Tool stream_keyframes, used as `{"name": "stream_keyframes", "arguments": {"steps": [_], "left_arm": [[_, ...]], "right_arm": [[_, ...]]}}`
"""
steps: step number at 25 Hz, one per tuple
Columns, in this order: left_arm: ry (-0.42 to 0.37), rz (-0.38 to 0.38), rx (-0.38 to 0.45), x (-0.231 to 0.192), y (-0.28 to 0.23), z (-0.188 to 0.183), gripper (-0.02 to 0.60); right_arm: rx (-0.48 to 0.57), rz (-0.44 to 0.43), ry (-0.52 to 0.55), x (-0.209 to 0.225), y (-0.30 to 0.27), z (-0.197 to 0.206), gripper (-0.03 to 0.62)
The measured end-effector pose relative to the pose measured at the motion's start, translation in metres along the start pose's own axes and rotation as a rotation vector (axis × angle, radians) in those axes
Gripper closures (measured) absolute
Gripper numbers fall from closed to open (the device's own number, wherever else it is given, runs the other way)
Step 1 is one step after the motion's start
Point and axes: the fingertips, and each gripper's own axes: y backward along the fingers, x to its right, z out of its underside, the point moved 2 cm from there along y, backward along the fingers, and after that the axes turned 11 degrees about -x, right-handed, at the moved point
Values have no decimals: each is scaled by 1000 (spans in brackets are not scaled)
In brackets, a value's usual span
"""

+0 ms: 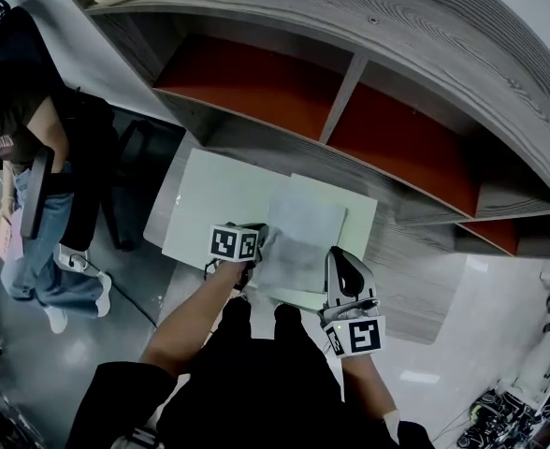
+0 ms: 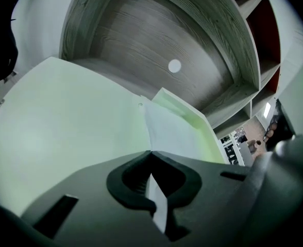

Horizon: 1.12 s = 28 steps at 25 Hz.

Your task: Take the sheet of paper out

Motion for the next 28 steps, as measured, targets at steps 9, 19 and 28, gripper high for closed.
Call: {"name": "stream_keyframes", "arguments": {"steps": [9, 19, 28], "left_arm": [[-26, -54, 47, -19, 29, -8, 574], [-25, -117, 102, -45, 68, -6, 574], [-26, -167, 160, -66, 109, -3, 574]], "right_arm": [[4, -23, 17, -17, -15, -7, 572], [1, -63, 36, -43, -31, -10, 572], [7, -91, 59, -68, -43, -17, 572]]}}
